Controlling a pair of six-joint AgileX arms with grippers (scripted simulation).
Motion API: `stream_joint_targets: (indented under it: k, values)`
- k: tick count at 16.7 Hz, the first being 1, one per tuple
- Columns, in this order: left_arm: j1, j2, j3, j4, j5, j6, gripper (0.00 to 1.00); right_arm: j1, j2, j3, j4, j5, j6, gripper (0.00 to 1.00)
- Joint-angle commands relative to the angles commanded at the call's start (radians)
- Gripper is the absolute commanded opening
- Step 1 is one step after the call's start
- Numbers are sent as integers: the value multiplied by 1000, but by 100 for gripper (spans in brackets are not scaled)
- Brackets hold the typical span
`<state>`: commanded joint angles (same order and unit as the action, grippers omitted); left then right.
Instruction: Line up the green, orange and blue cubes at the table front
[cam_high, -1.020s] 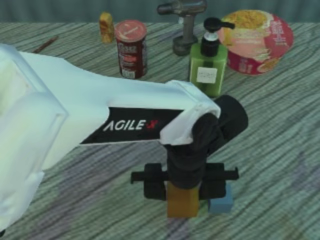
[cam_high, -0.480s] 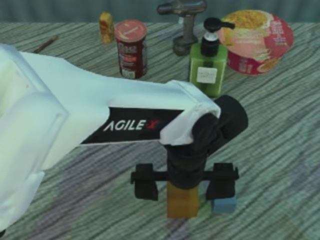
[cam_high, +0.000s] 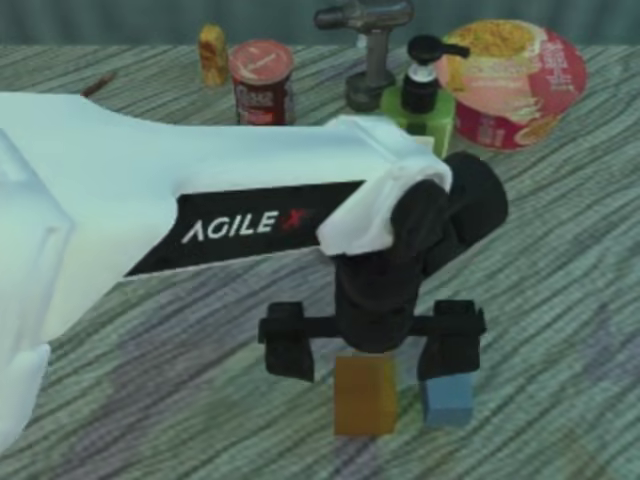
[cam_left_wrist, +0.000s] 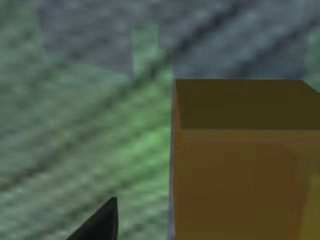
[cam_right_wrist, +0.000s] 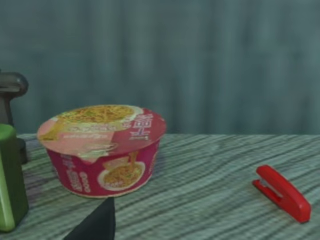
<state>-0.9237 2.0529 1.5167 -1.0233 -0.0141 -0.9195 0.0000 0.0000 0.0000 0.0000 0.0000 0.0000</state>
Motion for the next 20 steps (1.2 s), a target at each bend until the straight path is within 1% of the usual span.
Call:
stream_joint_targets:
  k: [3, 8, 11, 13, 15, 17, 20]
  values:
    - [7, -34, 54, -88, -1, -1, 100, 0, 0, 0, 0, 0, 0, 100]
    - [3, -36, 59, -95, -1, 0, 100, 0, 0, 0, 0, 0, 0, 100]
    - [35, -16, 93, -106, -2, 59, 100, 0, 0, 0, 0, 0, 0, 100]
    - [79, 12, 135, -123, -1, 150, 100, 0, 0, 0, 0, 0, 0, 100]
    - [137, 49, 186, -145, 1, 283, 100, 0, 0, 0, 0, 0, 0, 100]
    - [207, 93, 245, -172, 4, 454, 100, 0, 0, 0, 0, 0, 0, 100]
    - [329, 162, 338, -217, 8, 761, 100, 0, 0, 0, 0, 0, 0, 100]
